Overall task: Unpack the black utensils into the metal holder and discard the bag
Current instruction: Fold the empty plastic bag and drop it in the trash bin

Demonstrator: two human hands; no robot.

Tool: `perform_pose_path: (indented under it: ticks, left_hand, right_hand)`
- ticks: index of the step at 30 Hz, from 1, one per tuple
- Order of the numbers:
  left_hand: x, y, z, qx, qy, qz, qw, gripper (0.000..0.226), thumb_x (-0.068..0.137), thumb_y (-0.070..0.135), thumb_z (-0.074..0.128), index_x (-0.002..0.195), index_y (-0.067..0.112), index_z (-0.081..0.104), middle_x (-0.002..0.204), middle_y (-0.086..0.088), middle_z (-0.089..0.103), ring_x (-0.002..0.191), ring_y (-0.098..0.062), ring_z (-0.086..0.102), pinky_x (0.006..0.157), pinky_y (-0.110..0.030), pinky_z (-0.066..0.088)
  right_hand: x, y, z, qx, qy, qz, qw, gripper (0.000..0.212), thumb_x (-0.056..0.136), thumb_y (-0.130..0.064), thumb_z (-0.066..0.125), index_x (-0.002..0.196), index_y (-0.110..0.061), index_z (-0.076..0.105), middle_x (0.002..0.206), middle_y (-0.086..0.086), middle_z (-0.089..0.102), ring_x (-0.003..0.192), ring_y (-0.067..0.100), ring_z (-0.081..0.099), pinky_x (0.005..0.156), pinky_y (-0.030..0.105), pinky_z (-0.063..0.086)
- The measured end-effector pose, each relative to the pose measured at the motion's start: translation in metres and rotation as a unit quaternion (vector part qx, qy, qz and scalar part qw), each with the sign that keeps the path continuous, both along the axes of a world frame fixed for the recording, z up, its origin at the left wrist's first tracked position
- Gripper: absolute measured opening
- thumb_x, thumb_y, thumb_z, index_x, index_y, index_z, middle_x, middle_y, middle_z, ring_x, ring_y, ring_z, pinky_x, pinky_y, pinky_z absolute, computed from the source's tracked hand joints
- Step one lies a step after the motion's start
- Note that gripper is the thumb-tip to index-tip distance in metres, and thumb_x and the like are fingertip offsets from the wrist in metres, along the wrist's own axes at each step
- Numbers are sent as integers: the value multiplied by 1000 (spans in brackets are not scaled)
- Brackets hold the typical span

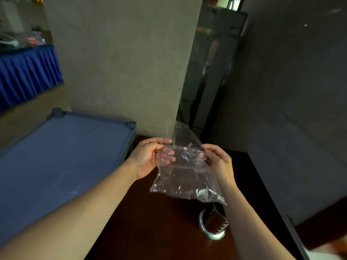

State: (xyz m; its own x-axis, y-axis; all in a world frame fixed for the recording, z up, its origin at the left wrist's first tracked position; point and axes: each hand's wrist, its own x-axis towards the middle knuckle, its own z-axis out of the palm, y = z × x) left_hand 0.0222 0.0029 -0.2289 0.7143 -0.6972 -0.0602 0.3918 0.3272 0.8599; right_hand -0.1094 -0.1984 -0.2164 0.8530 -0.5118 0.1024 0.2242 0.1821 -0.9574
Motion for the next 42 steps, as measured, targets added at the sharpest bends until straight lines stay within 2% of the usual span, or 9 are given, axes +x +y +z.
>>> perform_pose_path:
  ticks: [5,8,12,18,22,26,31,35,42]
  left_hand:
    - [-5,-6,27,-2,-34,22,999,40,101,14,38,80,2,69,84,-27,73,74,-42,74,53,-34,58]
    - [-12,-10,46,56,-121,32,991,25,94,28,66,89,4,69,91,-22,75,77,-37,75,55,-35,60]
    - [-19,-15,66,116,-237,77,961,20,86,-7,69,98,10,68,102,-16,71,73,-22,76,65,-28,60]
    - [-29,-20,97,65,-290,77,952,44,86,-21,58,111,14,65,119,-12,66,74,-23,77,64,-29,61]
    - [-29,-22,105,33,-278,48,959,71,85,-21,59,139,24,54,115,-15,72,86,-33,77,63,-31,61]
    - [-28,-22,108,16,-271,51,961,75,87,-17,60,146,28,47,112,-14,75,91,-34,77,67,-34,63]
    - [-29,-15,113,21,-149,21,988,86,75,35,81,149,23,38,124,-8,71,105,-28,74,83,-52,61]
    - [-38,-7,113,103,-161,-88,978,63,73,53,79,122,18,60,111,-2,74,89,-25,78,74,-45,62]
    - [-37,-3,119,111,-202,-103,968,45,95,41,56,133,16,58,108,-25,74,88,-42,73,67,-42,60]
  right_hand:
    - [-5,-11,26,-17,-32,-5,999,32,83,2,48,73,-6,77,77,16,73,73,27,69,70,35,55]
    - [-6,-19,38,-67,-37,-19,997,28,89,-22,58,78,-4,78,85,24,70,82,33,69,77,43,58]
    - [-12,-23,49,-164,-11,-36,986,22,83,-33,78,95,-15,78,84,13,72,76,27,66,67,39,58]
    - [-24,-15,49,-17,41,105,993,77,71,-40,91,135,-26,52,129,14,65,103,30,74,77,50,61]
    - [-29,-10,42,0,79,205,976,53,93,-43,71,133,-11,59,126,25,68,110,44,69,88,60,57]
    - [-29,-7,50,-69,43,160,984,34,94,-33,70,112,-4,72,113,27,72,94,43,72,73,43,61]
    - [-22,-5,65,-102,-9,78,992,20,87,-28,75,89,-8,76,85,26,71,70,34,69,70,45,55]
    - [-13,1,75,-96,-52,64,992,20,92,-22,71,92,-2,74,73,18,65,72,37,63,58,34,56]
    - [-7,7,83,-119,-61,76,988,22,92,-33,70,91,-12,76,68,3,66,60,25,63,51,28,53]
